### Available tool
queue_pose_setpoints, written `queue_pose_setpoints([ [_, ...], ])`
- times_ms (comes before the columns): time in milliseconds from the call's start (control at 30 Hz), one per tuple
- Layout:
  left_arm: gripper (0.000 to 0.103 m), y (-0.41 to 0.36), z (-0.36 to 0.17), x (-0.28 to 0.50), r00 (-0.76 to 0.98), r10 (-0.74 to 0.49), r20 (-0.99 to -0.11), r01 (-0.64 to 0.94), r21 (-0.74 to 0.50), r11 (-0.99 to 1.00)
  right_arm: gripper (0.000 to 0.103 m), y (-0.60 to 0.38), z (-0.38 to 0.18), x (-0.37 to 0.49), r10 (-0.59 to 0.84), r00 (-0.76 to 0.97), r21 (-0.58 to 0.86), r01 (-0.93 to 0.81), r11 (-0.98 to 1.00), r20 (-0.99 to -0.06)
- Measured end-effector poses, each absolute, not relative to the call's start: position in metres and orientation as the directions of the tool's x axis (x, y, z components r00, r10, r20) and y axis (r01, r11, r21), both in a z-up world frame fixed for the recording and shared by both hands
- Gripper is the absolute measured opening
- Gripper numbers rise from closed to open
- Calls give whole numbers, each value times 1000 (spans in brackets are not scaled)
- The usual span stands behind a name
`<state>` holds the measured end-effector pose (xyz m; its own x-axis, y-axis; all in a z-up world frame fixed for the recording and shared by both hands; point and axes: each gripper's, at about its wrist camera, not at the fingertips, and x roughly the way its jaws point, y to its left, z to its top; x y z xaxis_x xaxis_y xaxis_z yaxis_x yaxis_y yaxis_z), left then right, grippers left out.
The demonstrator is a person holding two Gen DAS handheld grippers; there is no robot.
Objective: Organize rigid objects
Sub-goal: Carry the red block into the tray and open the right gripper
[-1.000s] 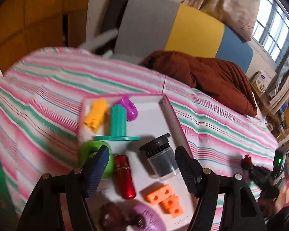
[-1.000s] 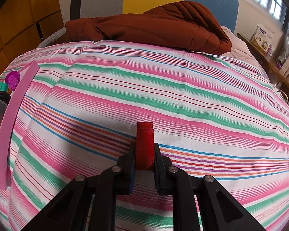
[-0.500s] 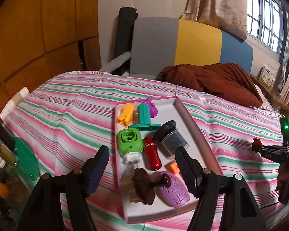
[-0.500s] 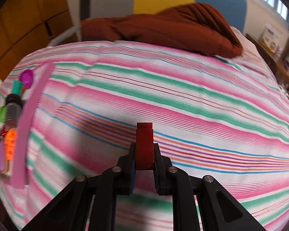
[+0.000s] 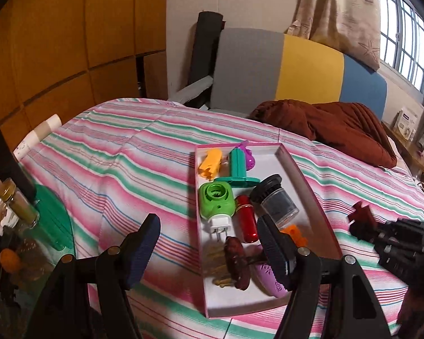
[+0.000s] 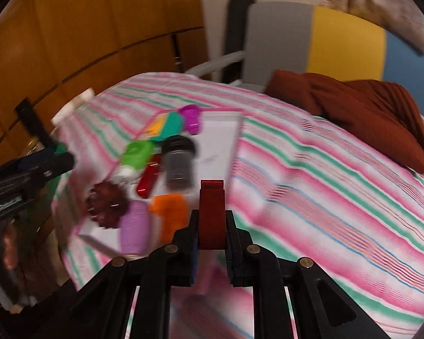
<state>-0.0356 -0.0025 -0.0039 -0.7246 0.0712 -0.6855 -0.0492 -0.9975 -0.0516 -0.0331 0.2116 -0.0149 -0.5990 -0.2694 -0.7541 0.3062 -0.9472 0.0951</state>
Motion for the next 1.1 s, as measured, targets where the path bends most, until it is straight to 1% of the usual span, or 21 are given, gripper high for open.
queue_pose_setpoints([
  [167, 72, -8, -8, -33, -718, 58, -694, -29, -53, -998, 15, 179, -33, -29, -258, -561, 60, 346, -936, -786],
  [400, 72, -14, -9, -30, -727, 24, -686, 3, -39, -999, 16, 169, -52, -32, -203, -555, 18, 321, -947, -807],
  [500, 72, -16, -9, -28, -730, 18, -683, 12, -39, -999, 17, 168, -59, -32, -201, -553, 29, 304, -952, -808],
  [600, 72, -17, -8, -25, -737, -2, -676, 28, -27, -999, 24, 168, -58, -29, -192, -572, 29, 282, -959, -797],
  [633, 72, -17, -7, -24, -741, -15, -671, 36, -17, -999, 28, 169, -54, -25, -196, -589, 34, 274, -961, -784],
  [667, 72, -16, -7, -23, -743, -22, -669, 40, -11, -999, 36, 169, -51, -23, -200, -604, 42, 266, -963, -772],
  [700, 72, -16, -6, -23, -741, -24, -671, 42, -10, -999, 43, 170, -46, -21, -204, -620, 51, 255, -966, -758],
  [733, 72, -17, -6, -22, -741, -20, -672, 40, -14, -999, 55, 170, -42, -19, -202, -634, 54, 245, -968, -746],
  [833, 72, -17, -3, -16, -752, -16, -659, 44, -26, -999, 58, 169, -28, -12, -191, -684, 50, 221, -974, -704],
  [867, 72, -17, -2, -15, -757, -14, -654, 43, -27, -999, 63, 168, -24, -10, -183, -697, 45, 211, -976, -693],
  [933, 72, -15, -1, -11, -764, -11, -645, 37, -27, -999, 68, 165, -16, -6, -168, -721, 41, 191, -981, -673],
  [1100, 72, -10, -1, -4, -774, -21, -633, 28, 0, -1000, 71, 158, -7, 2, -147, -746, 27, 171, -985, -649],
])
